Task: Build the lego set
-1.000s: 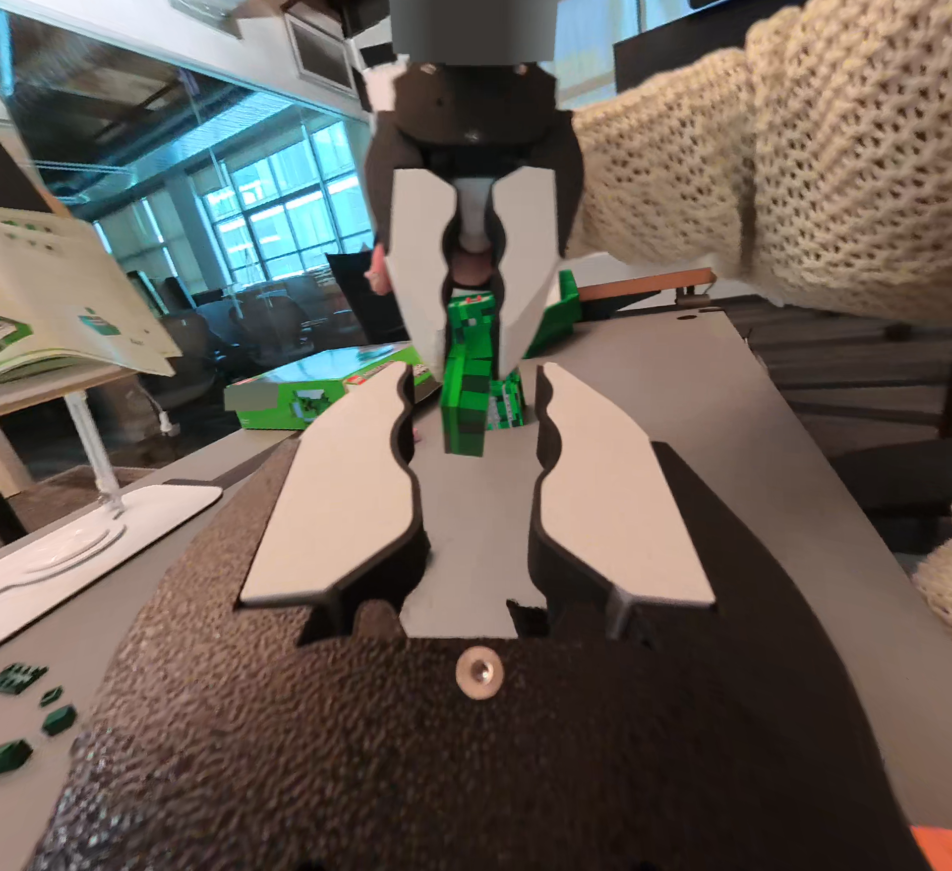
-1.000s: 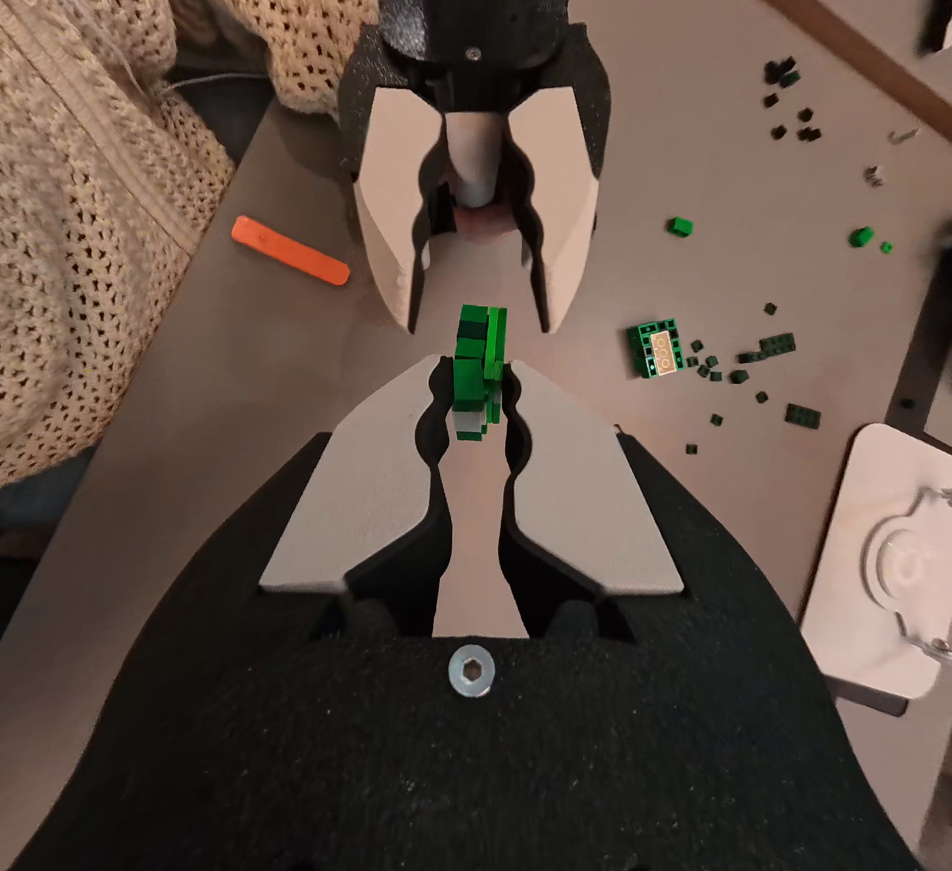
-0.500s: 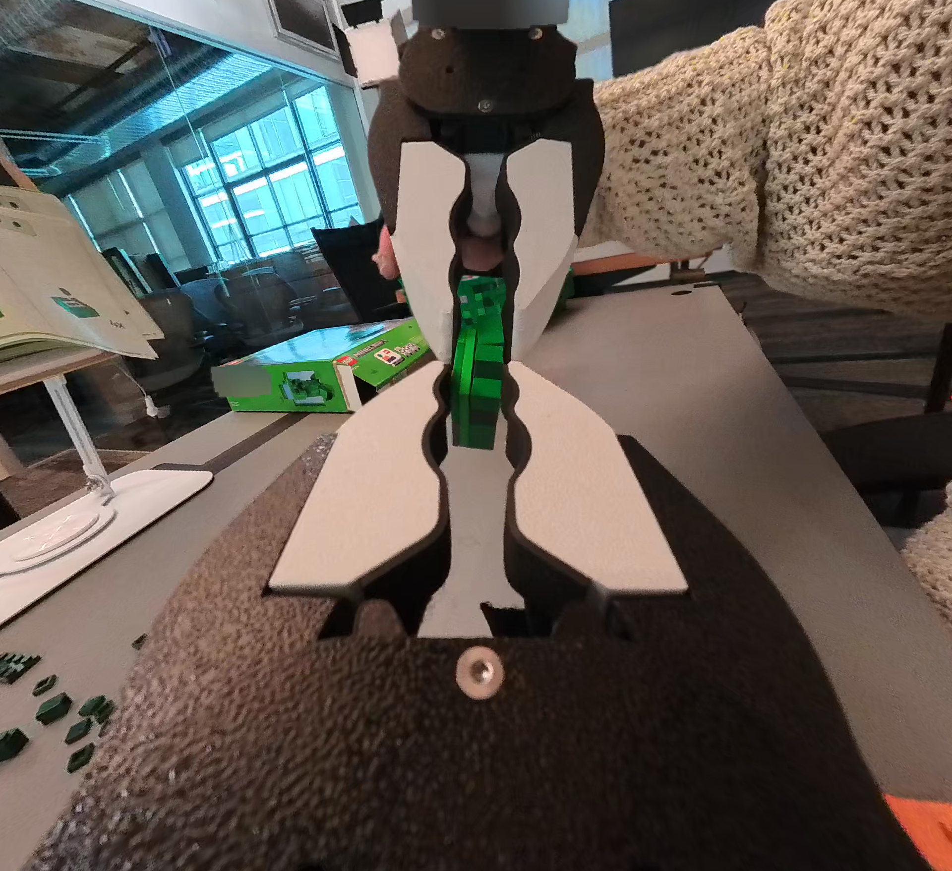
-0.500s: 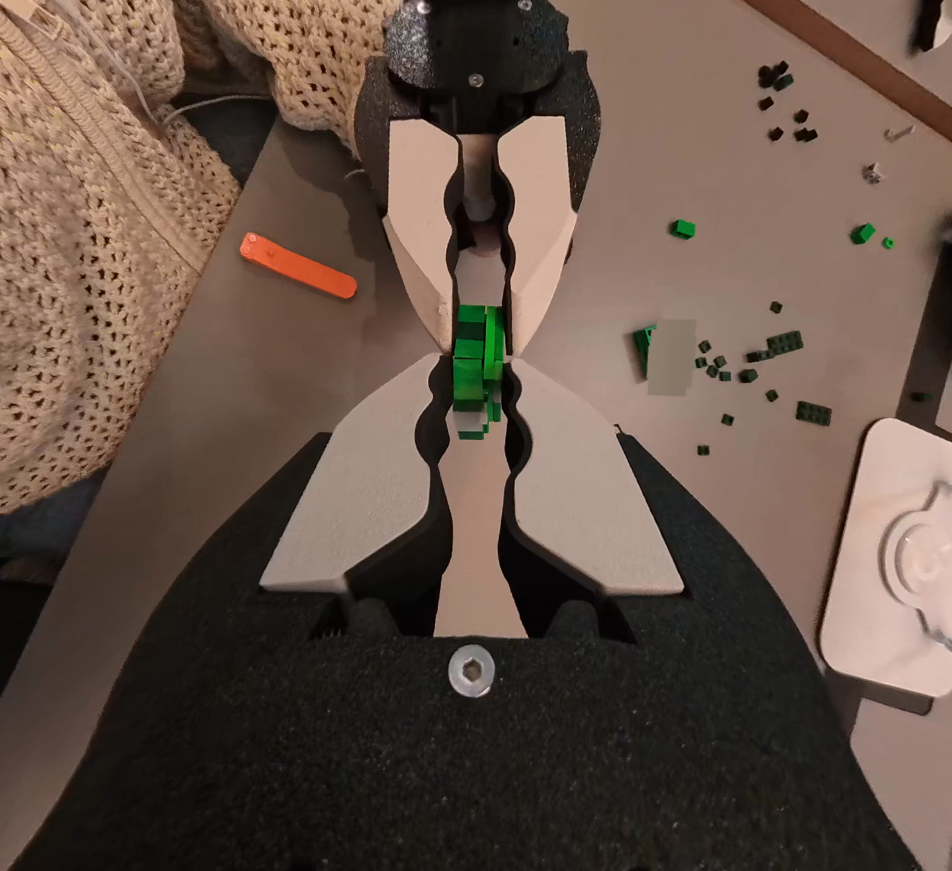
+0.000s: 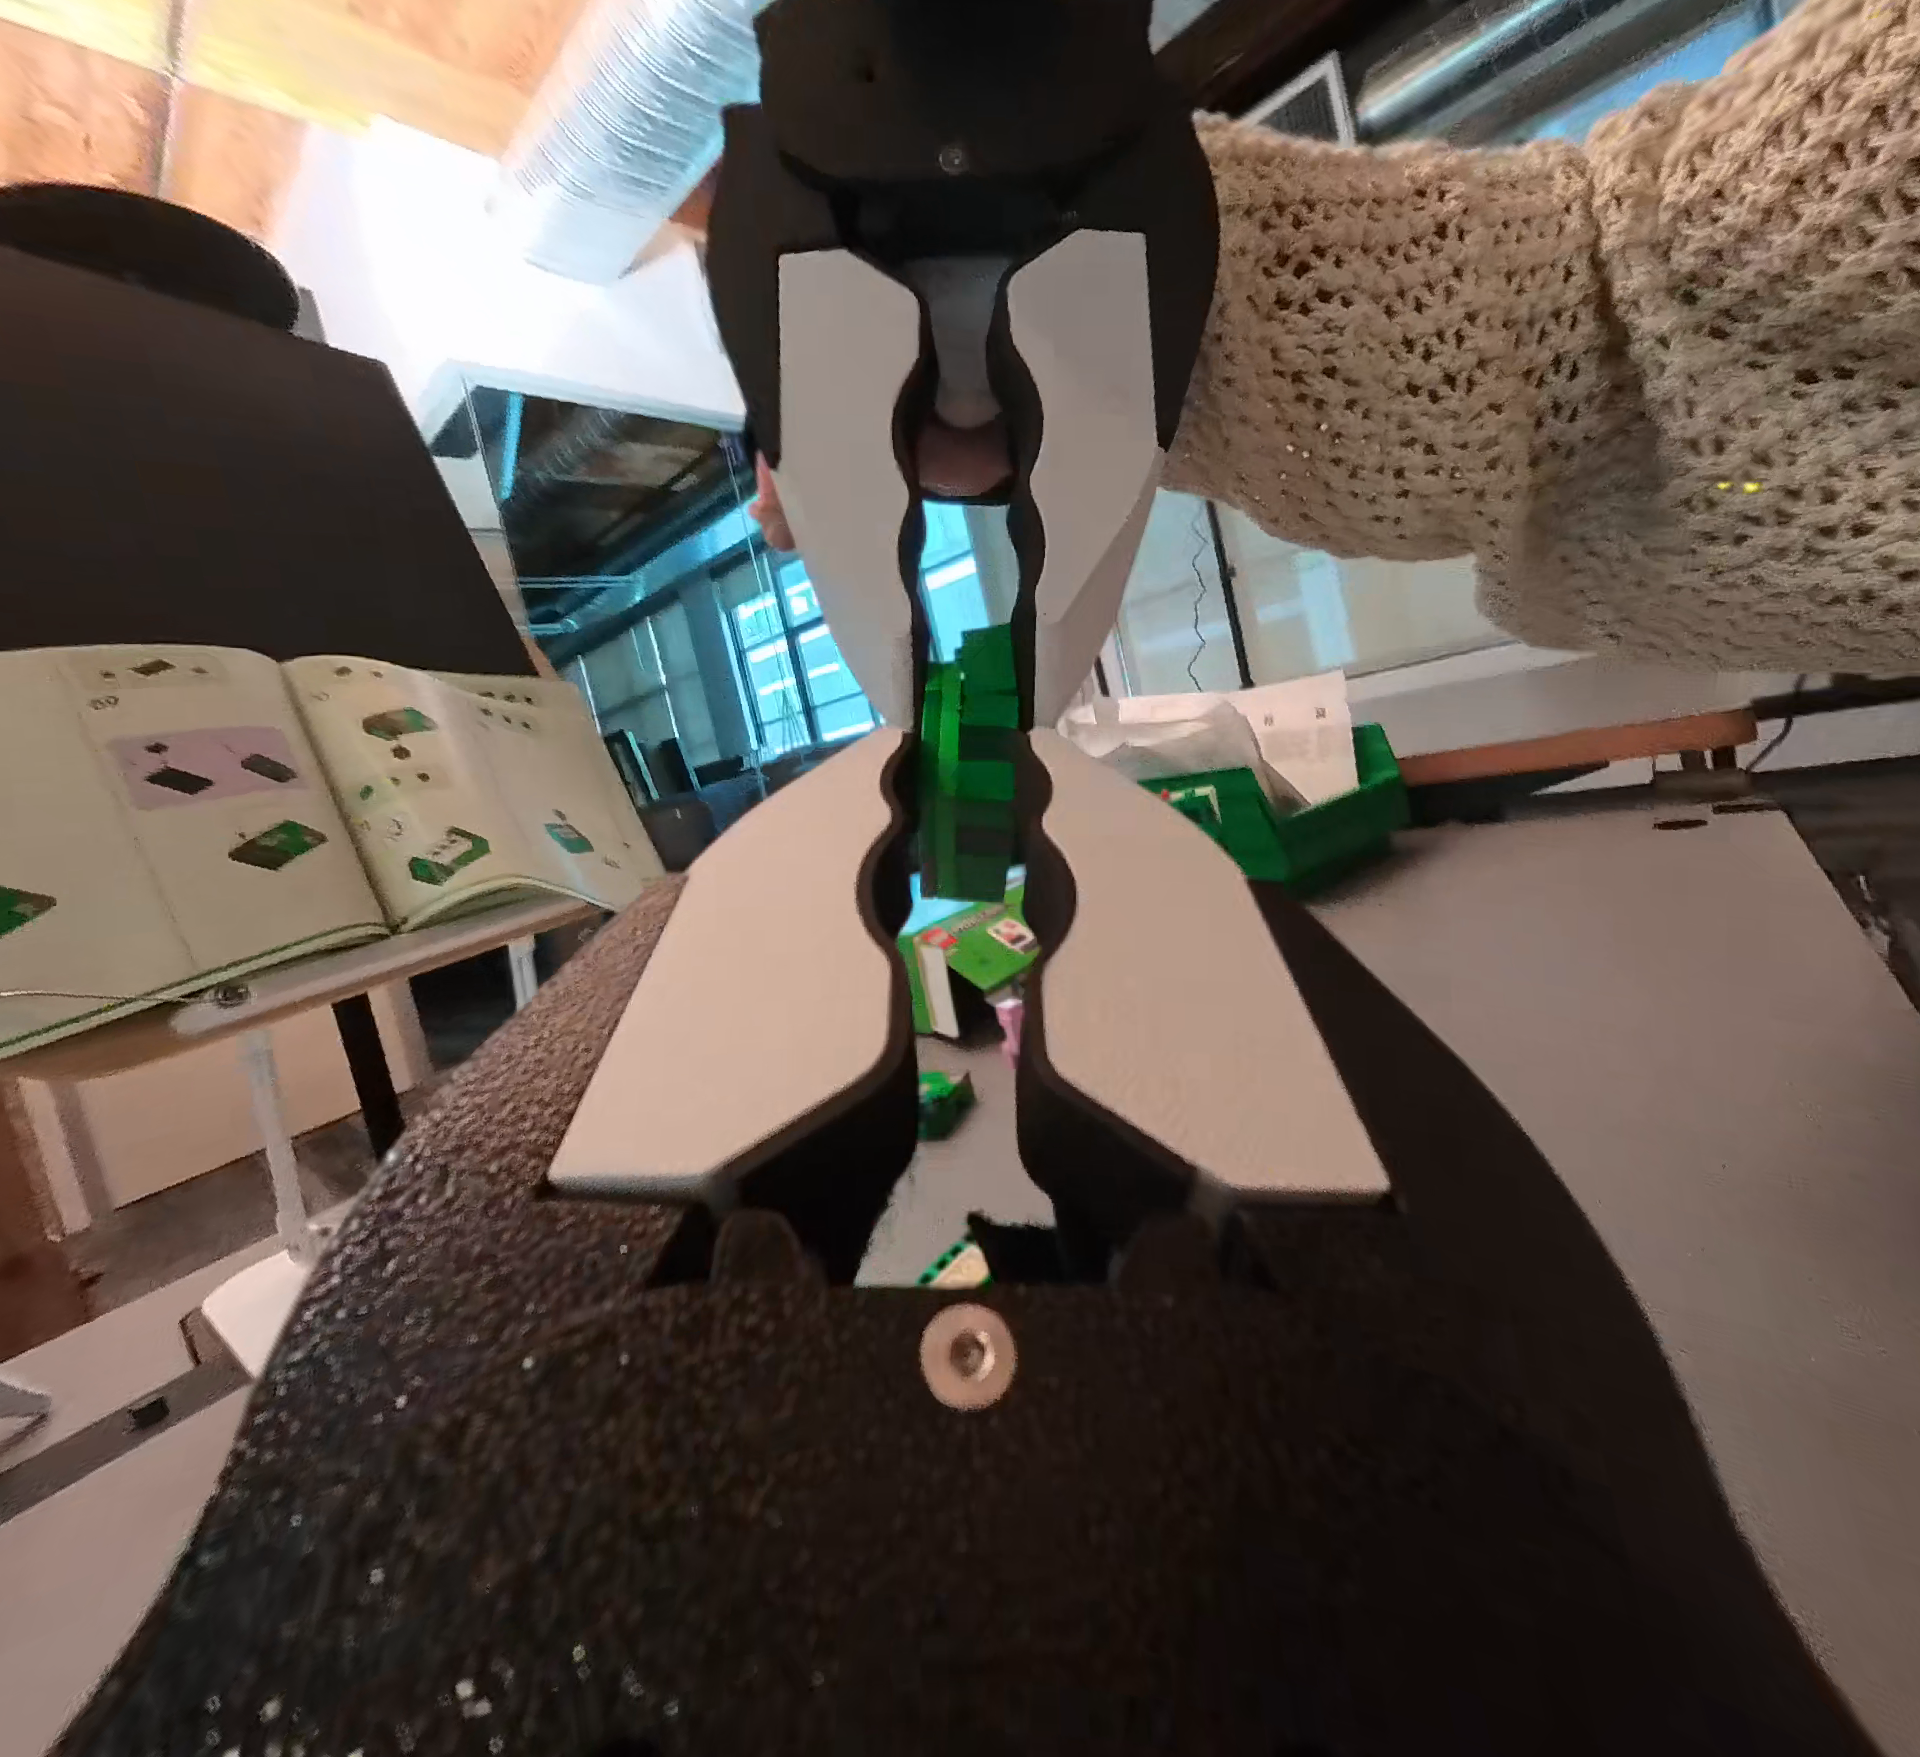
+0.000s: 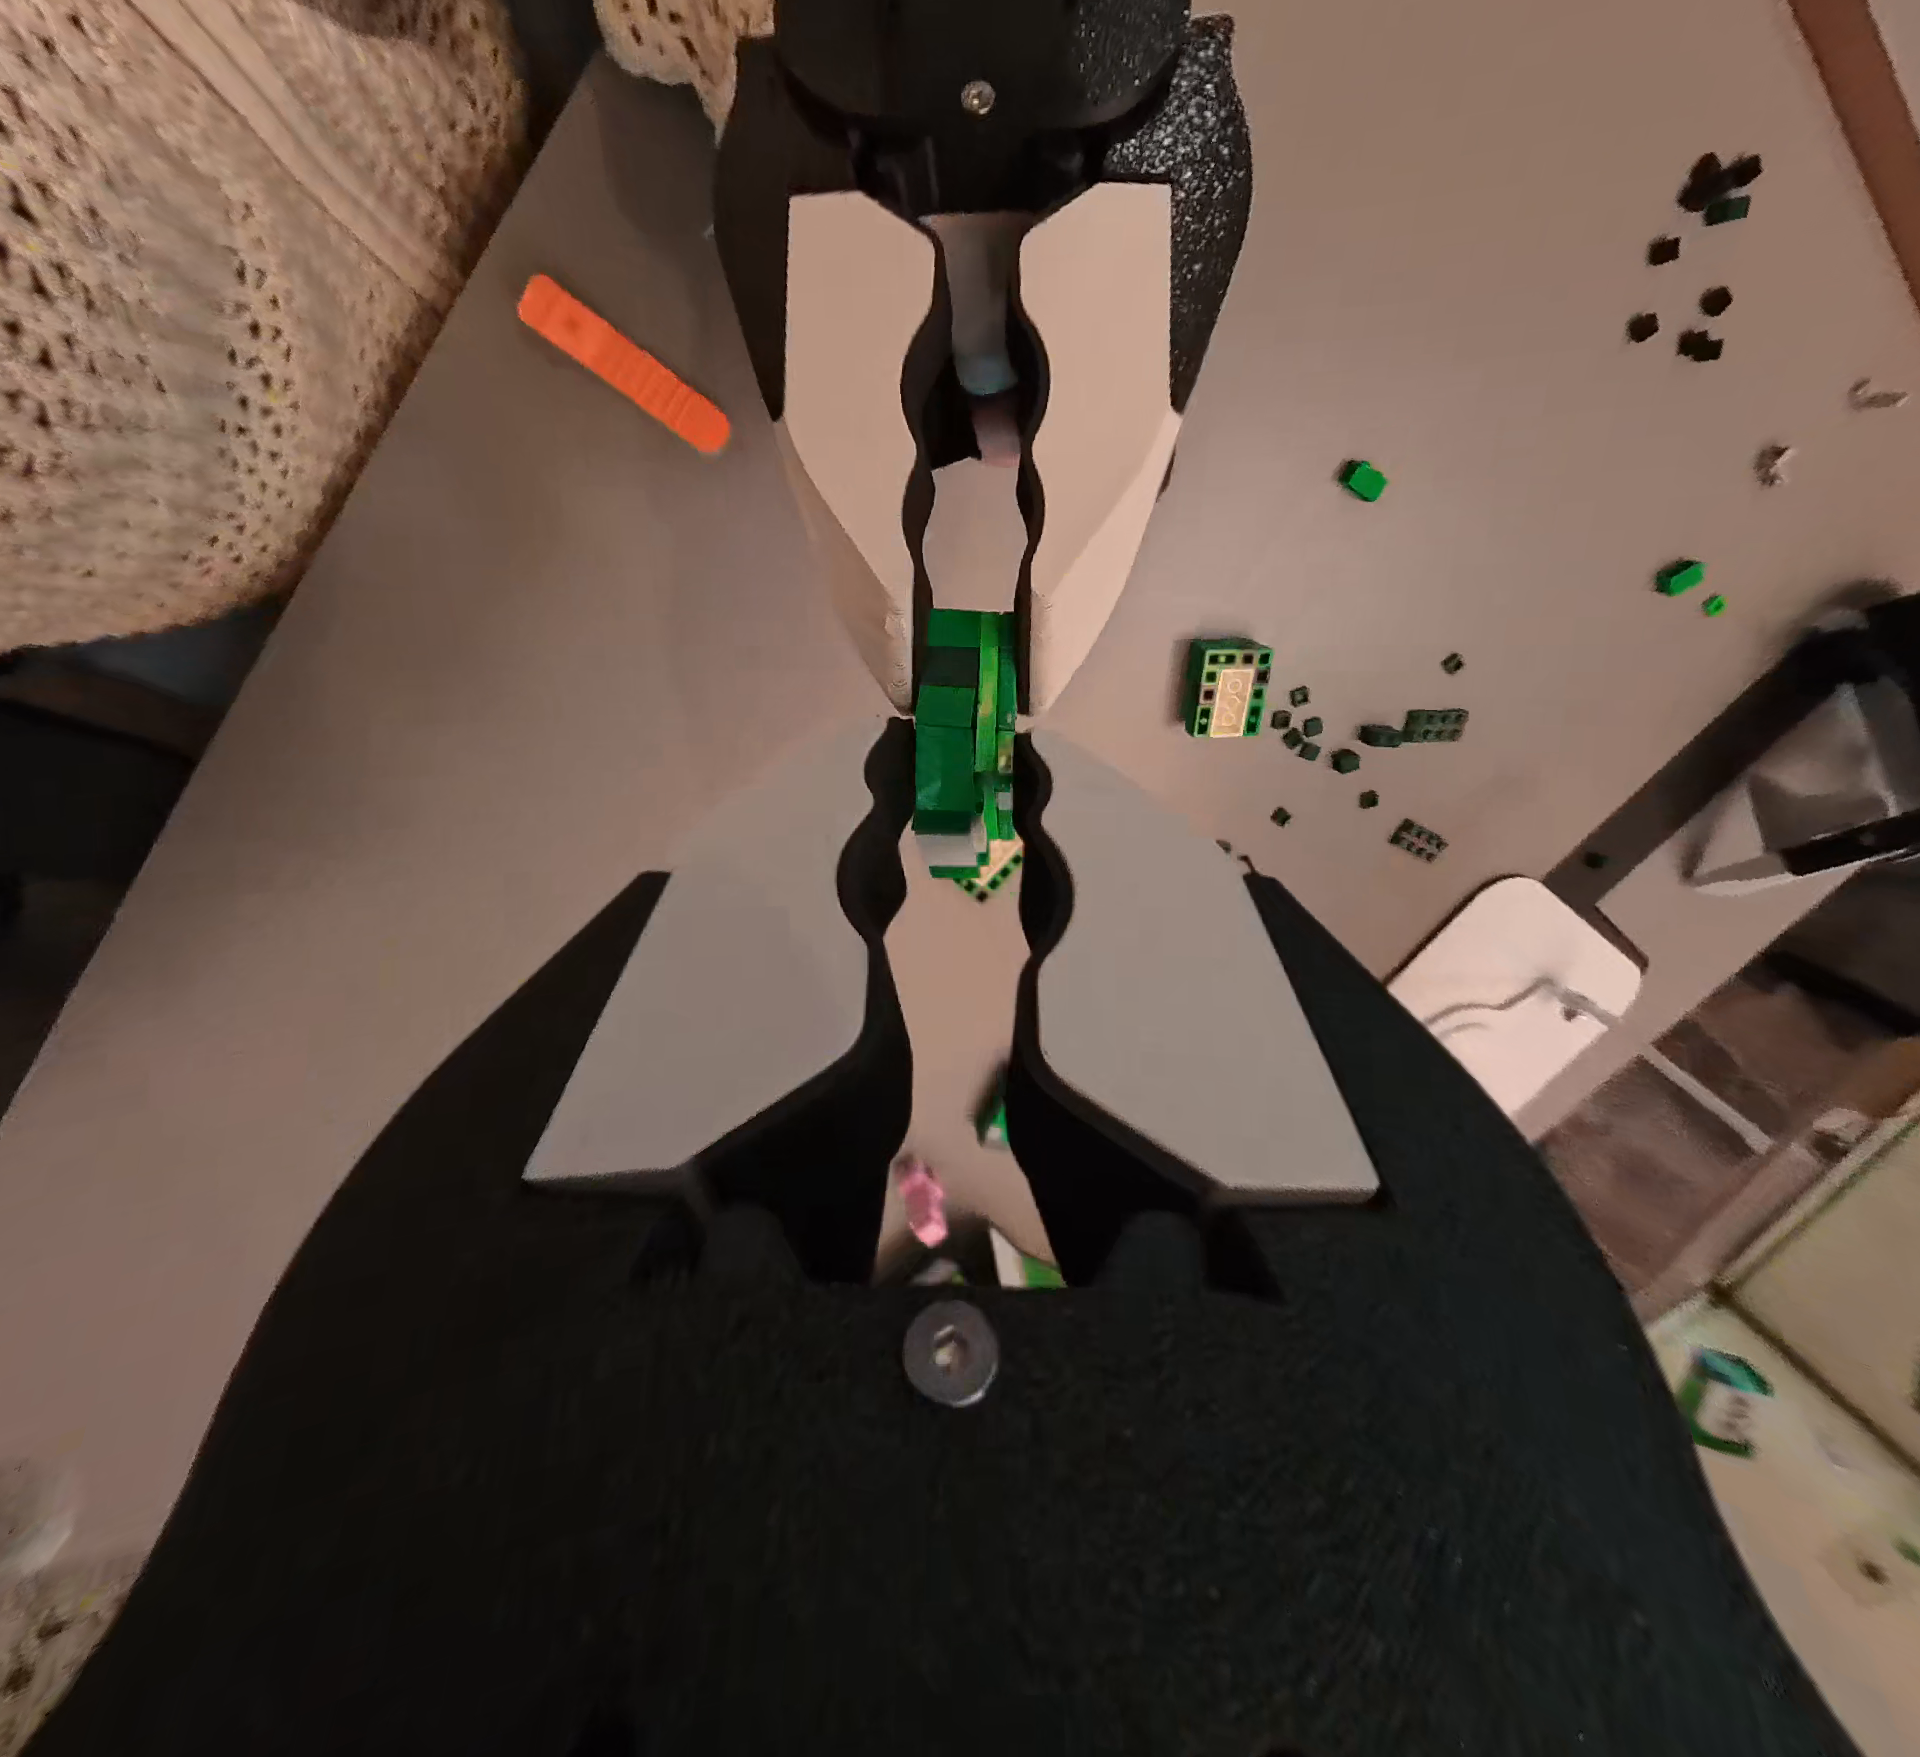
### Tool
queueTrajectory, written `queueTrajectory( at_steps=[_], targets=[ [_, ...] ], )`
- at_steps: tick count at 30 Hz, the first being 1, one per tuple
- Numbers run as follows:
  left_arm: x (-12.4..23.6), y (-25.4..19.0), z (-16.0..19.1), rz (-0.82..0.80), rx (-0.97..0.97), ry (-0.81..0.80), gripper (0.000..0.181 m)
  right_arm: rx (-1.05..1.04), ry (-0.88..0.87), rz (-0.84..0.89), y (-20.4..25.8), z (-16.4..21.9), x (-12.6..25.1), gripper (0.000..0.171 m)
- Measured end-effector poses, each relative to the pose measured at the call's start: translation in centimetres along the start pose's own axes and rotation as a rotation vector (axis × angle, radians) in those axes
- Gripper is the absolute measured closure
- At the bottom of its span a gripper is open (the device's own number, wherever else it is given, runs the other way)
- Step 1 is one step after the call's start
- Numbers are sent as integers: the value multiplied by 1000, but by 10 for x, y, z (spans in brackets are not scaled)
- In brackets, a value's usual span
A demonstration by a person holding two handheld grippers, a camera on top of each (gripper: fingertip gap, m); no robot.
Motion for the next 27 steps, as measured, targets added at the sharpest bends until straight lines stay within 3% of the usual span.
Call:
queueTrajectory(
  at_steps=[8,21,27],
  targets=[
    [4,6,-4,-39,-19,-57,165,44,132,-25,-7,-8,0,153],
    [8,1,-12,9,-17,-108,165,39,123,-55,-2,-13,10,139],
    [7,0,-11,28,6,-107,165,28,110,-47,0,-12,8,152]
  ],
)
Point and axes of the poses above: each gripper's, where its closed fingertips meet, x back along the fingers, z out of its underside, y = z × x across the jaws, the point moved 2 cm from there along x, back along the fingers, and after that the axes turned 3 degrees about z, right-handed, at the moved point
